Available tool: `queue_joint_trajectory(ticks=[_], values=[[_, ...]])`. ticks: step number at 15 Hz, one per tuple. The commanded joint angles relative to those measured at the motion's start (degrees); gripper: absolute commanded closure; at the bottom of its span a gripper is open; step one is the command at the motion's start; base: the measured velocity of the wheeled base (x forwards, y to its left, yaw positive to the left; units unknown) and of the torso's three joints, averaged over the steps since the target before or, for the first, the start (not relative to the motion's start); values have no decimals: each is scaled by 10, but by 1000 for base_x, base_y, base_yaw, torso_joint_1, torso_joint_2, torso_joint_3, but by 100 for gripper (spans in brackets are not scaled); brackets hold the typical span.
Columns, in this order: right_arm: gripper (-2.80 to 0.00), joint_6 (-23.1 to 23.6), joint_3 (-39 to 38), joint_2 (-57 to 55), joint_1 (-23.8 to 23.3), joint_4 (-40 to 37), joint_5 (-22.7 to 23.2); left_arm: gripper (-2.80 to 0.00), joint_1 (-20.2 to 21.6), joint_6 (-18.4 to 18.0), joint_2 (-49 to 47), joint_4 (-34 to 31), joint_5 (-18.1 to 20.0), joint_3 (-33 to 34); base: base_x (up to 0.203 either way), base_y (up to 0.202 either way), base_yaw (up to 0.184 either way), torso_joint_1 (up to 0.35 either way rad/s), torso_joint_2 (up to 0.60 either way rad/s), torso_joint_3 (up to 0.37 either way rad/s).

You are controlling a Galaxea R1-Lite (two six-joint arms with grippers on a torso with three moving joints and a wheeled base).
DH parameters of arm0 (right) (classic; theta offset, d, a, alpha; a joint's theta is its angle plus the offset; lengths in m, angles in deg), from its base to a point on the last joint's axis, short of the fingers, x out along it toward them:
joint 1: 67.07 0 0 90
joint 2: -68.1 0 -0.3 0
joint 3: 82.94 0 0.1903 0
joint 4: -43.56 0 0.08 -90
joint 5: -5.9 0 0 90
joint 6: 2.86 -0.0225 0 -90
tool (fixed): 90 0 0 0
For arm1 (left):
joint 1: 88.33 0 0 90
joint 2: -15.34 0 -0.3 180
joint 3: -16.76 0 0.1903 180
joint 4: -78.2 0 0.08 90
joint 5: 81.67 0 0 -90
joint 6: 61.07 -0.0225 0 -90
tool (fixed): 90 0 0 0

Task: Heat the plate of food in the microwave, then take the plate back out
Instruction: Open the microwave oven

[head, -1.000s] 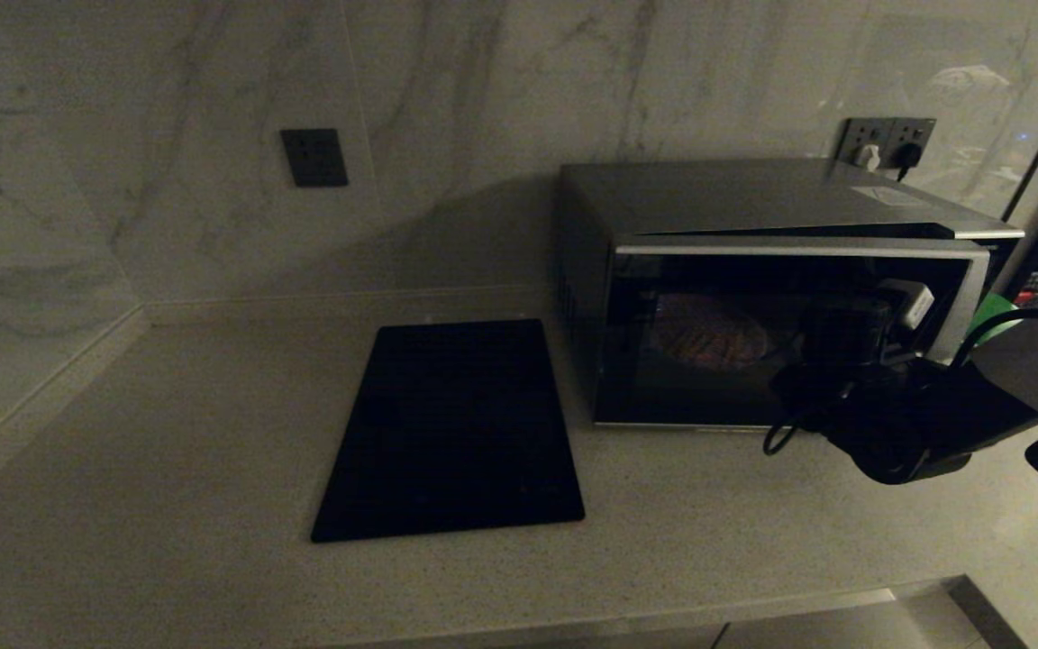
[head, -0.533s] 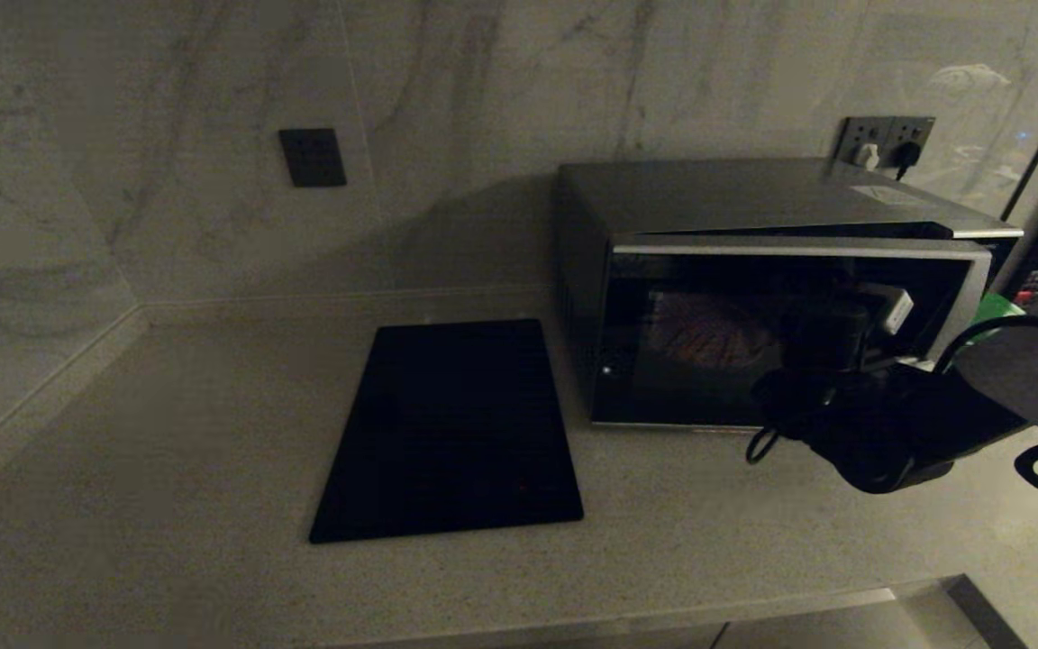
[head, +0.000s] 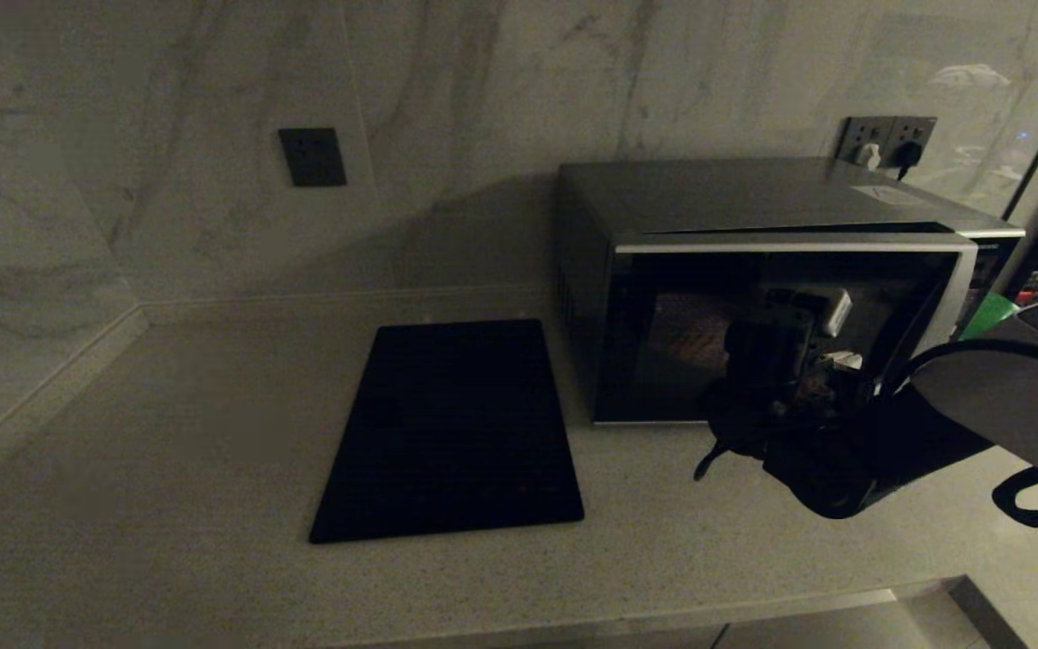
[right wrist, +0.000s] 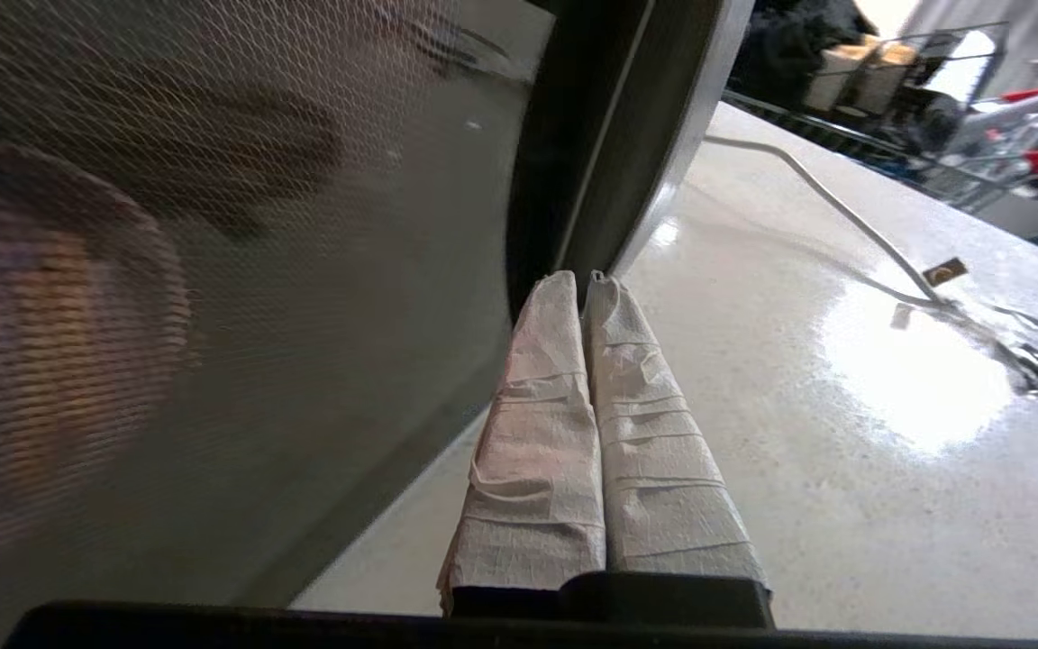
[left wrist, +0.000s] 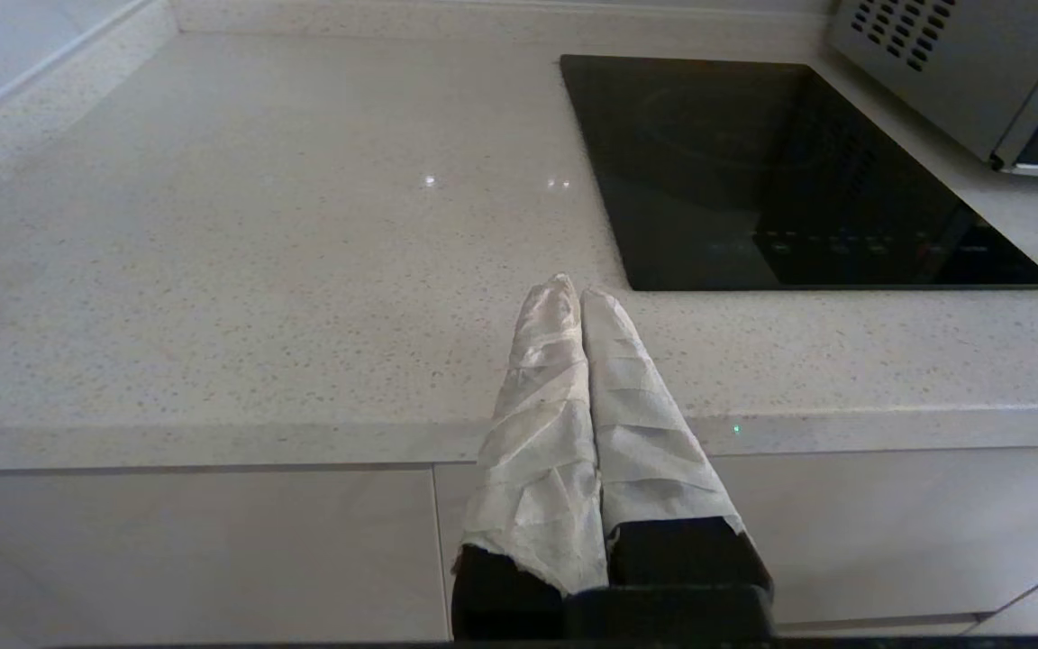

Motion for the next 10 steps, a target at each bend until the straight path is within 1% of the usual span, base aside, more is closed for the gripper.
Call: queue_joint_trajectory(ticks=[1, 3, 4, 6, 7, 8, 10], values=[[0, 1, -2, 60, 5, 5, -3, 0, 0, 0, 0, 0, 0, 0, 0, 0, 0, 0, 0, 0], [0, 16, 2, 144, 4, 1, 5, 0, 0, 0, 0, 0, 0, 0, 0, 0, 0, 0, 0, 0], [0, 36, 3, 192, 2, -1, 15, 0, 0, 0, 0, 0, 0, 0, 0, 0, 0, 0, 0, 0], [0, 92, 17, 278, -7, -6, 41, 0, 0, 0, 0, 0, 0, 0, 0, 0, 0, 0, 0, 0], [0, 121, 35, 313, -13, -18, 53, 0, 0, 0, 0, 0, 0, 0, 0, 0, 0, 0, 0, 0], [0, 140, 64, 337, -17, -45, 67, 0, 0, 0, 0, 0, -1, 0, 0, 0, 0, 0, 0, 0], [0, 154, 120, 366, -28, -139, 105, 0, 0, 0, 0, 0, 0, 0, 0, 0, 0, 0, 0, 0]])
